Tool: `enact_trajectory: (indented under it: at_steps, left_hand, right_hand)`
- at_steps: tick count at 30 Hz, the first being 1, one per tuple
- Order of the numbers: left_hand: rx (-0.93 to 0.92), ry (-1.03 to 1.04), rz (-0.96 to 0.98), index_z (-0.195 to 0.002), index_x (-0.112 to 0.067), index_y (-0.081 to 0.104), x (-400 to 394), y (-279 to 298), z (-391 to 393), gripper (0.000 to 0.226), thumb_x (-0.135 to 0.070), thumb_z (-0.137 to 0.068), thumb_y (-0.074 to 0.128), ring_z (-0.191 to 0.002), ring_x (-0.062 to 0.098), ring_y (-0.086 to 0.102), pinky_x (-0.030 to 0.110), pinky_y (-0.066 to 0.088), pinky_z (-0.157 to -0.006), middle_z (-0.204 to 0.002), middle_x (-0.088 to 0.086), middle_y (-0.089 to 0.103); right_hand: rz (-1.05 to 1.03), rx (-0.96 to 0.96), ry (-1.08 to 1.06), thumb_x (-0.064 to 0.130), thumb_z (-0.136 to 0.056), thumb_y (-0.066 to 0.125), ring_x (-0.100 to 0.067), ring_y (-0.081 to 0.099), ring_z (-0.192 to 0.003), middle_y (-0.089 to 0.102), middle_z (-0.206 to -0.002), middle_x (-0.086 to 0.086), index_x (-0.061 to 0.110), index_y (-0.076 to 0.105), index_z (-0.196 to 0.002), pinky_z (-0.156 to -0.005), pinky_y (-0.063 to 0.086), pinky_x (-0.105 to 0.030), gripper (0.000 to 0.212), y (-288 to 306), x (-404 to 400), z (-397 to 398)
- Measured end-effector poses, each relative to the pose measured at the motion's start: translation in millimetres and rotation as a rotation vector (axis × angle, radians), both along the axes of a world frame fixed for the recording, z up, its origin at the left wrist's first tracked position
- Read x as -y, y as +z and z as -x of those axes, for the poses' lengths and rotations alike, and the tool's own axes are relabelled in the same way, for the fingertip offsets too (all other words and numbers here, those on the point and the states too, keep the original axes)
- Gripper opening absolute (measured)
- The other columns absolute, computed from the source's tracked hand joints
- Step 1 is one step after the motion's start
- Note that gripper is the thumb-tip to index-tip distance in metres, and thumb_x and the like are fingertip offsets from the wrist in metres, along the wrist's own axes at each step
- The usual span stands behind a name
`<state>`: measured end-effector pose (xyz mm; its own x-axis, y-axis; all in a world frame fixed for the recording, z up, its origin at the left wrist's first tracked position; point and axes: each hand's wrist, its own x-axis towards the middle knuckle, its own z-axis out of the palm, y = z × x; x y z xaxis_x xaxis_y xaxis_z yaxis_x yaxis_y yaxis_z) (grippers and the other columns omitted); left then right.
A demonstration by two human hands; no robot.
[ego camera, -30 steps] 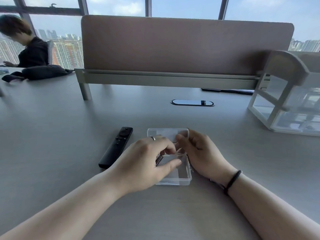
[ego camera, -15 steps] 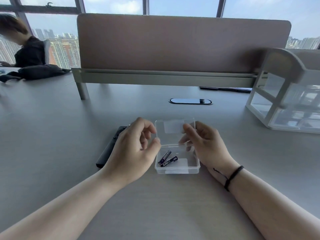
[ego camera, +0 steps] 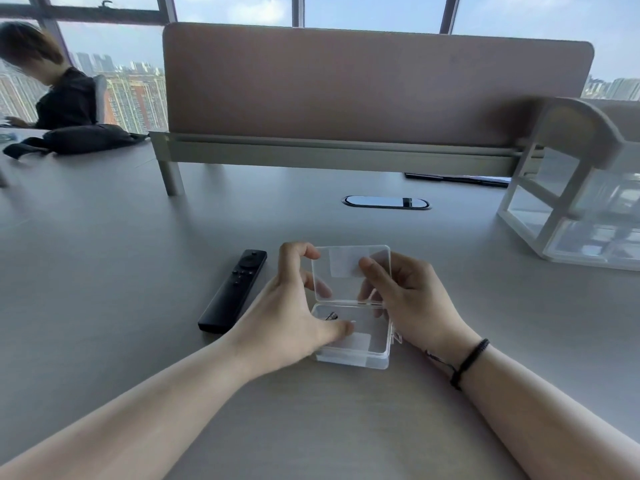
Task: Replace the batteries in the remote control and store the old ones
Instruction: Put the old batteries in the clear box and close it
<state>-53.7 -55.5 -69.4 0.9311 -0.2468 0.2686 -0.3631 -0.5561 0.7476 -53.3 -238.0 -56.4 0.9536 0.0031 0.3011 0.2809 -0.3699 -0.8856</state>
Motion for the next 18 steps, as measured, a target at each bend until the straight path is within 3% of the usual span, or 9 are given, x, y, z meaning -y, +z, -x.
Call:
enact_trajectory:
  at_steps: [5,9,11,14,16,18]
  left_hand:
    - [0.002,0.013,0.022,-0.11,-0.034,0.025,-1,-2,-3,0.071,-0.024,-0.072,0.085,-0.05,0.001,0.053,0.021,0.046,-0.049,-0.098,-0.01,0.065]
    - [-0.047,0.021,0.121,-0.109,-0.033,0.026,-1,0,-3,0.068,-0.039,-0.072,0.083,-0.053,0.002,0.056,0.022,0.044,-0.055,-0.096,-0.012,0.07]
    - [-0.11,0.007,0.221,-0.114,-0.035,0.028,-2,5,-4,0.066,-0.044,-0.073,0.079,-0.062,0.013,0.063,0.024,0.046,-0.062,-0.101,-0.012,0.071]
    - [-0.173,-0.118,0.264,-0.134,-0.047,0.018,-6,10,-1,0.099,-0.052,-0.061,0.085,-0.07,0.025,0.064,0.028,0.054,-0.069,-0.118,-0.009,0.064]
    - [-0.127,-0.194,0.084,-0.142,-0.058,-0.005,-7,11,3,0.134,-0.05,-0.051,0.093,-0.071,0.02,0.063,0.029,0.057,-0.074,-0.124,-0.016,0.053]
    - [-0.039,-0.197,-0.056,-0.142,-0.06,-0.016,-6,9,6,0.146,-0.046,-0.049,0.095,-0.074,0.018,0.063,0.029,0.057,-0.077,-0.124,-0.02,0.048]
  right_hand:
    - [0.016,0.001,0.0,0.027,-0.099,0.057,-0.007,0.055,-0.043,0.072,-0.071,-0.01,0.022,0.069,-0.078,-0.049,0.047,-0.024,0.025,-3,1,-2]
    - [-0.044,-0.008,-0.005,0.024,-0.098,0.06,-0.013,0.056,-0.045,0.073,-0.073,-0.013,0.024,0.069,-0.076,-0.046,0.045,-0.02,0.024,-2,4,-3]
    - [-0.087,-0.023,-0.016,0.023,-0.097,0.062,-0.018,0.059,-0.049,0.073,-0.071,-0.012,0.024,0.069,-0.075,-0.047,0.046,-0.022,0.023,-1,5,-4]
    - [-0.115,-0.069,-0.049,0.023,-0.094,0.065,-0.014,0.059,-0.054,0.071,-0.067,-0.002,0.023,0.07,-0.075,-0.054,0.05,-0.027,0.02,-1,8,-7]
    - [-0.165,-0.105,-0.068,0.023,-0.093,0.068,-0.012,0.059,-0.056,0.071,-0.067,-0.001,0.021,0.07,-0.075,-0.058,0.05,-0.029,0.018,-1,9,-8]
    - [-0.197,-0.111,-0.062,0.024,-0.092,0.069,-0.01,0.061,-0.059,0.072,-0.069,0.0,0.02,0.071,-0.077,-0.06,0.05,-0.028,0.015,-1,11,-9]
